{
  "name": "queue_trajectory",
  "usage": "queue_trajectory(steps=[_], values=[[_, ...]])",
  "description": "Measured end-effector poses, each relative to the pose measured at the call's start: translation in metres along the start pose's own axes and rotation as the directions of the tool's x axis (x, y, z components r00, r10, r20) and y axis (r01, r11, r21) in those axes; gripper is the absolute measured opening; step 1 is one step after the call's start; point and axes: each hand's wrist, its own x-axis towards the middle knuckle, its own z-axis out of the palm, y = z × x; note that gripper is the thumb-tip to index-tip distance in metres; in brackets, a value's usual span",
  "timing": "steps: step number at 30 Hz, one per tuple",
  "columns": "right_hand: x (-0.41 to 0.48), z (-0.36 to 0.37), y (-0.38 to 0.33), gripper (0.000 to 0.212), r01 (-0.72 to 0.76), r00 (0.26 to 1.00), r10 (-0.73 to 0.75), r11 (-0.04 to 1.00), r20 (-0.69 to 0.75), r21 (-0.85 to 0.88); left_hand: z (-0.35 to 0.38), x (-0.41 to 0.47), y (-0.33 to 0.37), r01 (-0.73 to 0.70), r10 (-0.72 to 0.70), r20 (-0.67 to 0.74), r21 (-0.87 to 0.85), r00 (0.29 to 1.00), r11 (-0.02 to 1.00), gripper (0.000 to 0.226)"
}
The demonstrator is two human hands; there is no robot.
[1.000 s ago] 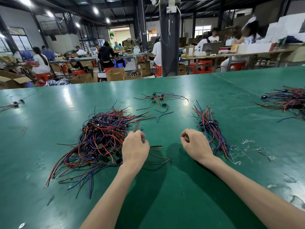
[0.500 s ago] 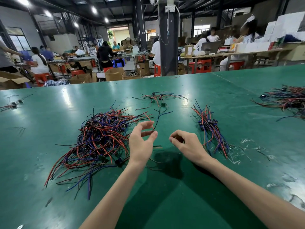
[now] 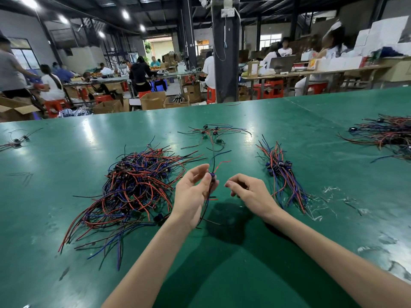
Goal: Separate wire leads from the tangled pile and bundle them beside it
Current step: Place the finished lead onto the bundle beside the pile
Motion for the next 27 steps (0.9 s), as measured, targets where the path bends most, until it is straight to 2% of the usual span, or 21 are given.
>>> queue_trajectory(steps=[2,6,10,12,16,18,22,24,27], values=[[0.000,-0.001,0.000,0.015,-0.014,1.000,0.014,1.000,0.002,0.018,0.000,0.001,0.004,0.100,-0.097,0.026,-0.165,0.995,0.981,0.015],[0.000,-0.002,0.001,0.015,-0.045,0.999,0.043,0.996,0.030,0.077,-0.001,0.003,0.010,0.247,-0.238,0.069,-0.341,0.969,0.907,0.019],[0.001,-0.002,0.000,0.018,-0.075,0.994,0.064,0.990,0.087,0.123,-0.001,0.004,0.014,0.353,-0.312,0.166,-0.478,0.935,0.804,0.026],[0.000,-0.002,-0.004,0.018,-0.142,0.982,0.108,0.963,0.156,0.228,-0.002,0.003,0.016,0.373,-0.316,0.197,-0.499,0.928,0.782,0.026],[-0.002,-0.002,-0.014,0.018,-0.368,0.899,0.157,0.775,0.408,0.513,0.000,0.003,0.014,0.310,-0.281,0.133,-0.440,0.951,0.842,0.022],[-0.005,0.001,-0.019,0.020,-0.450,0.845,0.131,0.698,0.519,0.557,0.000,0.003,0.010,0.253,-0.233,0.097,-0.402,0.967,0.880,0.019],[-0.013,0.006,-0.022,0.014,-0.470,0.776,0.062,0.720,0.627,0.510,-0.002,0.005,0.007,0.130,-0.118,0.056,-0.316,0.991,0.940,0.017],[-0.015,0.007,-0.023,0.008,-0.486,0.778,0.094,0.716,0.621,0.500,-0.004,0.006,0.006,0.064,-0.057,0.033,-0.261,0.998,0.963,0.017],[-0.014,0.005,-0.023,0.009,-0.487,0.788,0.130,0.729,0.602,0.481,-0.005,0.008,0.008,0.005,-0.004,0.004,-0.240,1.000,0.971,0.016]])
